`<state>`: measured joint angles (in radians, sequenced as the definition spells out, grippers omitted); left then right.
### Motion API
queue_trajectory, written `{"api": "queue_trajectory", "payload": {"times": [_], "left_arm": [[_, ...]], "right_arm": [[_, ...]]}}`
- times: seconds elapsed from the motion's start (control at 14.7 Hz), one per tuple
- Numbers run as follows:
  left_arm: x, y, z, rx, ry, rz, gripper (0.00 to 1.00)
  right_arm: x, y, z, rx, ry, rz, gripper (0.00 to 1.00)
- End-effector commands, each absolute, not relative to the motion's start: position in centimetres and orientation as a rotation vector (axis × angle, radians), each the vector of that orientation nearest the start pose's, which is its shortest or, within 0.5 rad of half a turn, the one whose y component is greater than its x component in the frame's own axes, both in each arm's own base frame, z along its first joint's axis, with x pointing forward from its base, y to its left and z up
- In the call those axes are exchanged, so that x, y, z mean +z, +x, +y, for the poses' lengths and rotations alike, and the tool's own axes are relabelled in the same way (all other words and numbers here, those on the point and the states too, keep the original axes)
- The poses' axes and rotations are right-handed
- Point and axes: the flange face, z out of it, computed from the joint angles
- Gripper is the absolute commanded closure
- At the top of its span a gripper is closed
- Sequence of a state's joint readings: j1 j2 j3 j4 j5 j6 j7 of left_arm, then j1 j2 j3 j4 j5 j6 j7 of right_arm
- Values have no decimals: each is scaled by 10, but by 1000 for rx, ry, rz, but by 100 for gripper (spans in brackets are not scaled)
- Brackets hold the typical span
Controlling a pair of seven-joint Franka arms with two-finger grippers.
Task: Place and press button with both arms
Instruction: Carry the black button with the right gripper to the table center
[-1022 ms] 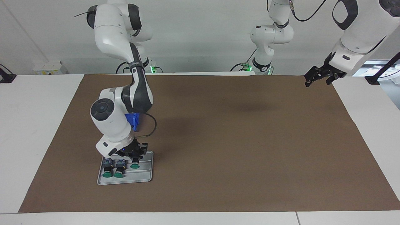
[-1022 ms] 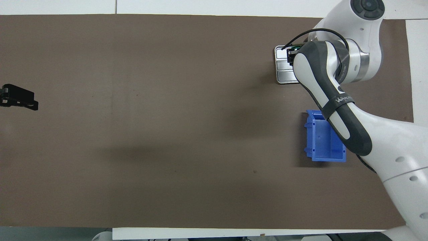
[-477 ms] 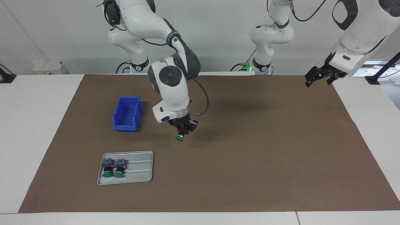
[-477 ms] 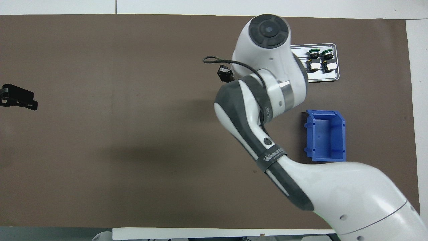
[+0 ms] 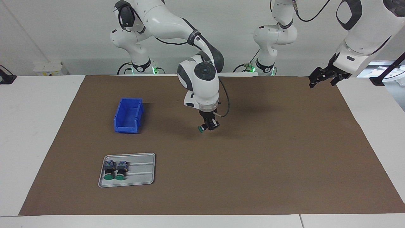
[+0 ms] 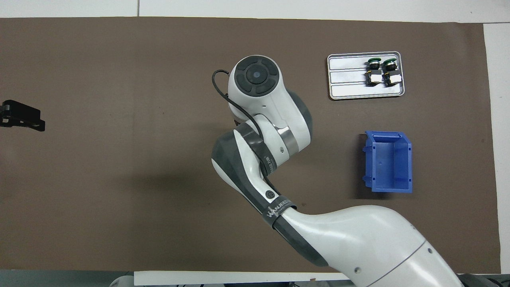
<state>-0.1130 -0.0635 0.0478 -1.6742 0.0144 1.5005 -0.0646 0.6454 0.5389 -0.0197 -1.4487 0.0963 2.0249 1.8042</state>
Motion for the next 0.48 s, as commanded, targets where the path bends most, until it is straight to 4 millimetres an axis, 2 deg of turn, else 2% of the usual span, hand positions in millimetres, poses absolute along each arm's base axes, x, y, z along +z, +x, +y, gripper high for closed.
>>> {"api": "queue_trajectory", "payload": {"times": [0.0,0.07,0.14,0.2,0.41], "left_arm": [[605,519,-29,157,-3103,10,0],[606,520,-27,150,-3104,5,0],[605,519,-27,159,-3103,3,0],[605,519,-26,161,-3103,-14,0],[605,520,-23,152,-3103,-42,0]], "right_arm": [[340,562,456,105,-2329,1998,93],[331,561,462,107,-2286,2047,92],[317,552,477,112,-2249,2102,91],[311,546,485,109,-2222,2138,89],[294,539,493,102,-2181,2202,83]]}}
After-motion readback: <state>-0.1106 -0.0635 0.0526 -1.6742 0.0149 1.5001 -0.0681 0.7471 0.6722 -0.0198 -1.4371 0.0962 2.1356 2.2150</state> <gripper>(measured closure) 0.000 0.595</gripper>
